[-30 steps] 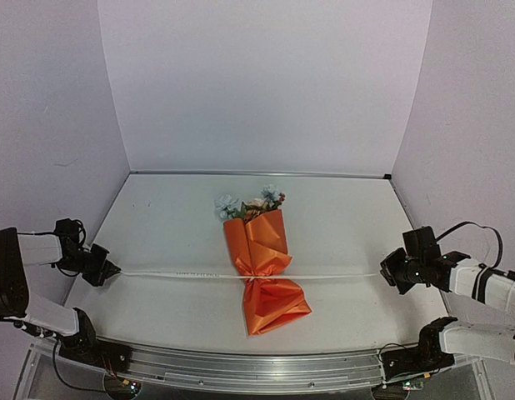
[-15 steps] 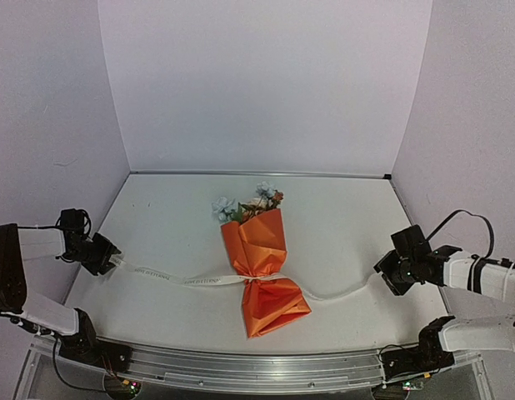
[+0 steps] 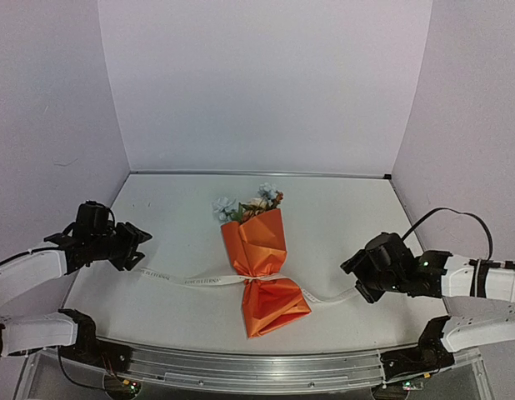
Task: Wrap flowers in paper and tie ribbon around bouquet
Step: Tie the ribbon around the folded bouquet.
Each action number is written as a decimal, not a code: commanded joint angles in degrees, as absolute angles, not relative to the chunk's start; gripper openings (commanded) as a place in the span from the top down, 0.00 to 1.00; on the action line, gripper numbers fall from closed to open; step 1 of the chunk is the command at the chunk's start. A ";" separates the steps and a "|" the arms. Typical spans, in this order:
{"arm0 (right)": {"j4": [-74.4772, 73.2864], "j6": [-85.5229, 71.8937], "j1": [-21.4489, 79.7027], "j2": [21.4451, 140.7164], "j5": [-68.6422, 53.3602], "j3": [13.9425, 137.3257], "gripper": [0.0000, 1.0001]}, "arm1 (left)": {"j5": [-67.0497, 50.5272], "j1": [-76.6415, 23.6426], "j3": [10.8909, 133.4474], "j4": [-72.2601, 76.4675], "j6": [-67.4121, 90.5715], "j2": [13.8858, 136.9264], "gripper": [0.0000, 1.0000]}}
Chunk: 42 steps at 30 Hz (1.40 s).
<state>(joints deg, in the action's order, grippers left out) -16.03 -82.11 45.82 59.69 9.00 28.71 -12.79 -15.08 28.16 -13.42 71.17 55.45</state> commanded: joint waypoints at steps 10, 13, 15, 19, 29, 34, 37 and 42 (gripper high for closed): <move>-5.32 -105.39 57.84 68.35 14.28 26.51 0.30 | 8.29 -50.58 27.80 -0.66 102.30 65.25 0.34; -4.25 -108.55 59.65 69.36 15.03 25.28 0.29 | 9.34 -54.17 28.07 3.12 105.07 69.15 0.32; -2.94 -110.42 60.36 70.35 15.46 24.71 0.29 | 9.06 -55.08 27.08 8.07 107.17 72.33 0.31; 0.01 -113.60 60.79 72.19 16.05 23.17 0.29 | 9.38 -55.62 26.93 14.06 108.58 77.03 0.29; 7.04 -117.03 61.06 77.94 14.64 21.94 0.43 | 11.44 -56.70 28.21 19.62 113.80 83.36 0.23; 10.03 -117.82 61.06 80.03 14.31 21.22 0.51 | 10.59 -58.26 29.05 22.53 116.61 88.09 0.23; 11.98 -118.33 61.03 81.32 14.22 20.54 0.61 | 10.86 -58.38 28.62 25.00 118.02 90.61 0.24; 14.79 -117.76 60.98 82.22 15.00 19.27 0.82 | 13.26 -58.26 26.68 27.83 120.28 91.45 0.33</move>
